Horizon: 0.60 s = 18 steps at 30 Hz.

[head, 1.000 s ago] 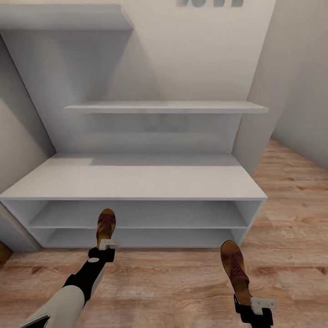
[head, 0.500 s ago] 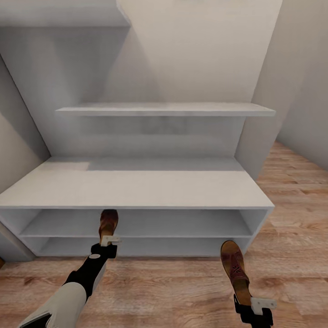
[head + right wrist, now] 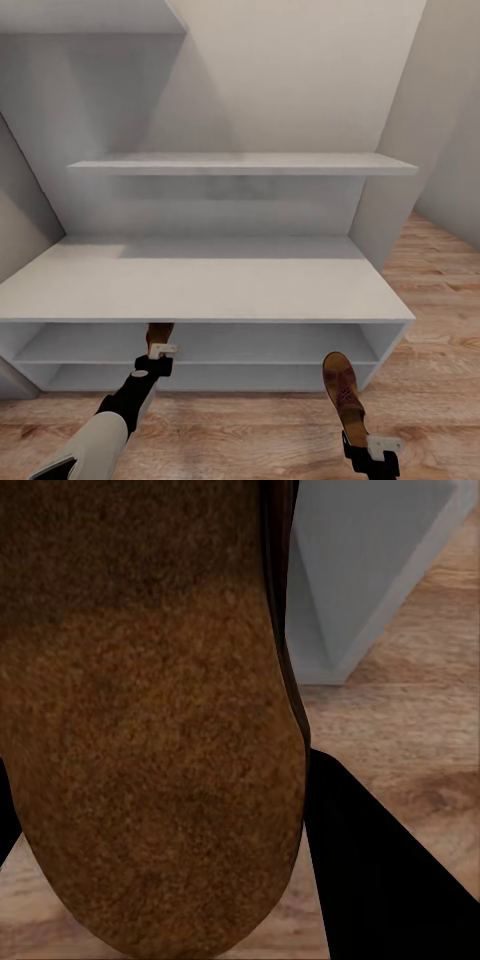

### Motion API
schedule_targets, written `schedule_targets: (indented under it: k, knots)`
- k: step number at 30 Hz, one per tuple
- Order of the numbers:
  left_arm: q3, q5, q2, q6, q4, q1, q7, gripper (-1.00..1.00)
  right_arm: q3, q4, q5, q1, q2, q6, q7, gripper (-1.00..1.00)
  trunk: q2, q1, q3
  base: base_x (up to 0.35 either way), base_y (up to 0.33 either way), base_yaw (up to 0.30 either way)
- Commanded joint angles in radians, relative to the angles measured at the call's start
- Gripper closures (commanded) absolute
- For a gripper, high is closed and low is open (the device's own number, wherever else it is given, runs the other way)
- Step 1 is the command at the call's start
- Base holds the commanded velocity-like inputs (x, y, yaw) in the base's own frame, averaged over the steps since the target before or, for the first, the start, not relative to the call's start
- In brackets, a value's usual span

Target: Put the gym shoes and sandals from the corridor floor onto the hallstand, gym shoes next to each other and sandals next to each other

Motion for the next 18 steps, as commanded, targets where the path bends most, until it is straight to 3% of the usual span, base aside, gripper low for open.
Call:
schedule_targets:
  k: [1,9,18]
  knots:
    - [0.004,-0.010,-0.001,0.005,-0.002,0.000,0.000,1.00,-0.003,0.001,0.008,-0.001,0.000,-0.003,-0.005,1.00,0.000,0.000,-0.001,0.130,0.000,0.000]
    - [0.004,-0.010,-0.002,0.005,-0.003,-0.001,0.000,1.00,-0.003,0.001,0.008,-0.001,0.000,-0.003,-0.005,1.00,0.000,0.000,-0.001,0.049,0.000,0.000]
    - [0.004,-0.010,-0.002,0.005,-0.003,-0.005,0.000,1.00,-0.003,0.002,0.008,-0.001,0.001,-0.003,-0.005,1.00,0.000,0.000,-0.001,0.190,0.000,0.000]
